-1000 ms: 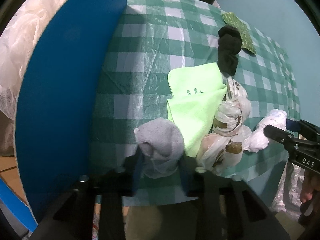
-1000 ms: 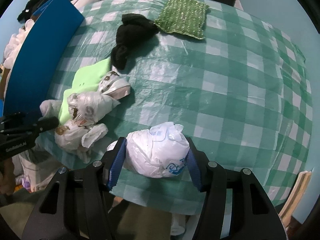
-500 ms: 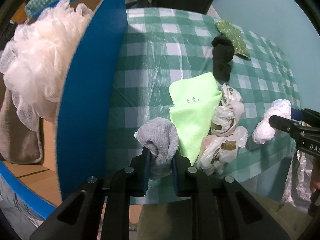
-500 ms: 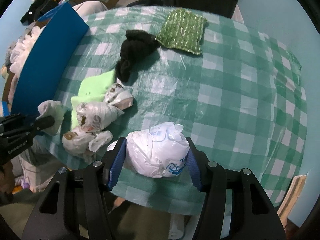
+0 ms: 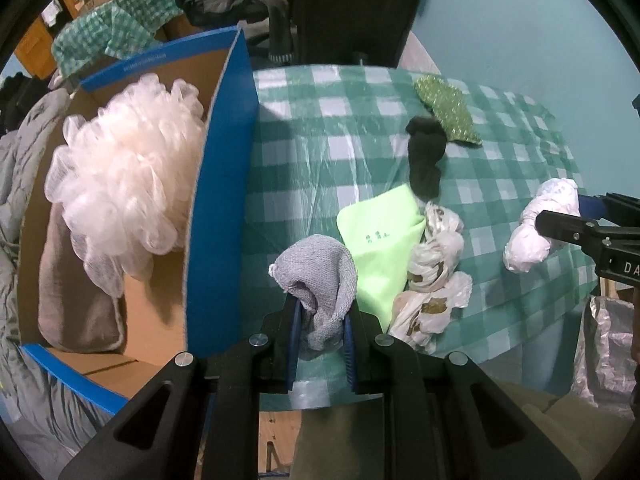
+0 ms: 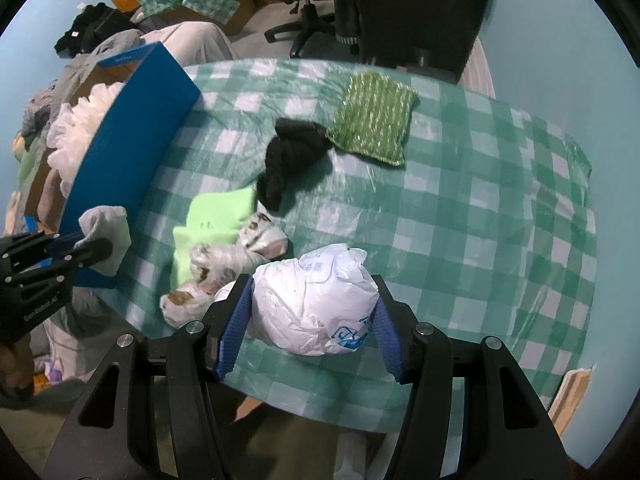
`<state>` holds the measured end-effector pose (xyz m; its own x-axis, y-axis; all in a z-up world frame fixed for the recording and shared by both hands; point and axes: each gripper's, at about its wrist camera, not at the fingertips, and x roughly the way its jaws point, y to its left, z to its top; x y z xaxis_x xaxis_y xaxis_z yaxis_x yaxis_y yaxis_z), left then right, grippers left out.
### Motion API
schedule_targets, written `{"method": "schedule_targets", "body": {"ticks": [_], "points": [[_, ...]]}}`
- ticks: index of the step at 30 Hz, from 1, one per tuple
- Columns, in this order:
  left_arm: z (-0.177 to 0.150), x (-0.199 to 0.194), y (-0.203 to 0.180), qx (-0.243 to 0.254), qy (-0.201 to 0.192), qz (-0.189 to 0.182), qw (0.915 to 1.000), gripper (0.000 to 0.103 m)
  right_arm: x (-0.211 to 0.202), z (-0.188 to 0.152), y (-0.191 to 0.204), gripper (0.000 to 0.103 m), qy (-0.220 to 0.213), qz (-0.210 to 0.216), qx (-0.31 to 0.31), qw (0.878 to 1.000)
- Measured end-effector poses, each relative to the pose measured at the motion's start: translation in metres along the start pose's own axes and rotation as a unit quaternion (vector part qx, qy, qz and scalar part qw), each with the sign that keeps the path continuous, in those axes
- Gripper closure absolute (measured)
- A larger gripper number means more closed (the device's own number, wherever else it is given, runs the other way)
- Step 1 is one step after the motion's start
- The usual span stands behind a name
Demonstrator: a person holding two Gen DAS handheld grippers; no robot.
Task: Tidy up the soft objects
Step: 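Lift the grey sock ball and white bundle and carry both over the cardboard box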
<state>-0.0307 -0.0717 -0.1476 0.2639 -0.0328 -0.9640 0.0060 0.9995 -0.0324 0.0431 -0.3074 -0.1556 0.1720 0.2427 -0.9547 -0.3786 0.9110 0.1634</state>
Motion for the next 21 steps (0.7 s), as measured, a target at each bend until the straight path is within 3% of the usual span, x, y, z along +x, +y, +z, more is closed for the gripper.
{"method": "schedule_targets", "body": {"ticks": [10,21], "points": [[0.012,-0.028,-0.004,0.019,-0.029,0.003,0.9994,0.085,-0.023,0.021,0.014,0.046,-0.021,0.007,-0.011,1.000],[0.021,-0.053,0.006,0.007,-0.051,0.002,0.9987,0.085,-0.046,0.040,0.040,0.046,-0.042,0.025,-0.033,0.998]]}}
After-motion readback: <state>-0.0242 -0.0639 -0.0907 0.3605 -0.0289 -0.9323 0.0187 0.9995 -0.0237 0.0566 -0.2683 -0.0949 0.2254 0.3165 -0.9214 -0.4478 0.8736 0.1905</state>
